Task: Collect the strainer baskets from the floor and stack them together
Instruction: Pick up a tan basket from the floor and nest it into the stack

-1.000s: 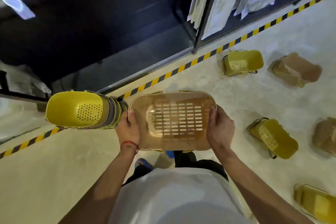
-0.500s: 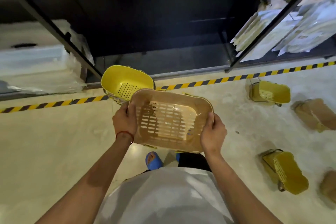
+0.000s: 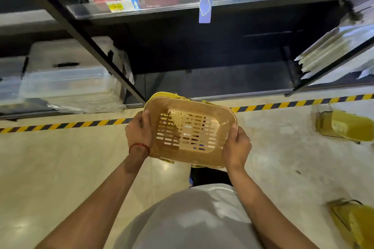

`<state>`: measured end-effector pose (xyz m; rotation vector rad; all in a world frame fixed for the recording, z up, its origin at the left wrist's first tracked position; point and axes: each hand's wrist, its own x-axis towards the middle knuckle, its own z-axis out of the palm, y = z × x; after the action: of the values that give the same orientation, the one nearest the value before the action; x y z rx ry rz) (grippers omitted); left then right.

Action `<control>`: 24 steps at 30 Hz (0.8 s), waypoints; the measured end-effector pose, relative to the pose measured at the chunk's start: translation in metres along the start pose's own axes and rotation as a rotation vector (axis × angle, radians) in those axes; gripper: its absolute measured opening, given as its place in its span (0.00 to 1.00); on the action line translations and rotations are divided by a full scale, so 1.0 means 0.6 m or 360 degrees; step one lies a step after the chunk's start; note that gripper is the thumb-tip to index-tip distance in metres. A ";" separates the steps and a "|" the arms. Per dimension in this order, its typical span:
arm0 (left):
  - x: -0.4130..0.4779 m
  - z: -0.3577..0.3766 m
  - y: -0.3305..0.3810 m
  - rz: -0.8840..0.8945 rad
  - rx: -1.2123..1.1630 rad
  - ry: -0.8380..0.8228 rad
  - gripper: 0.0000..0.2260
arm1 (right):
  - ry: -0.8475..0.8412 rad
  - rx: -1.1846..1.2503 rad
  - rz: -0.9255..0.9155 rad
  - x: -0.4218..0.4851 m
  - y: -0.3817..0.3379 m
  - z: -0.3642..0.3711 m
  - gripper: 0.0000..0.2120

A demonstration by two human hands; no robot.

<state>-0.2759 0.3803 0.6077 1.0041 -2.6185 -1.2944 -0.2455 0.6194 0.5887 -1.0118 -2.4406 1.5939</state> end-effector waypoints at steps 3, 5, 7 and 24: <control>0.052 0.006 0.016 0.0000 0.0073 -0.0014 0.19 | -0.0016 0.0000 0.0058 0.025 -0.015 0.039 0.20; 0.088 0.011 0.028 -0.0011 0.0094 -0.0038 0.19 | -0.0025 0.0021 0.0067 0.040 -0.030 0.065 0.20; 0.118 0.015 0.035 -0.0024 0.0128 -0.0083 0.19 | 0.0013 0.0010 0.0094 0.049 -0.044 0.087 0.19; 0.353 0.088 -0.051 0.0039 0.0283 -0.0491 0.21 | 0.0389 -0.0128 0.0350 0.052 -0.004 0.296 0.20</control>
<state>-0.4432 0.2823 0.5033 0.8479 -3.0117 -1.3253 -0.3394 0.4940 0.4988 -1.4381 -2.3109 1.3382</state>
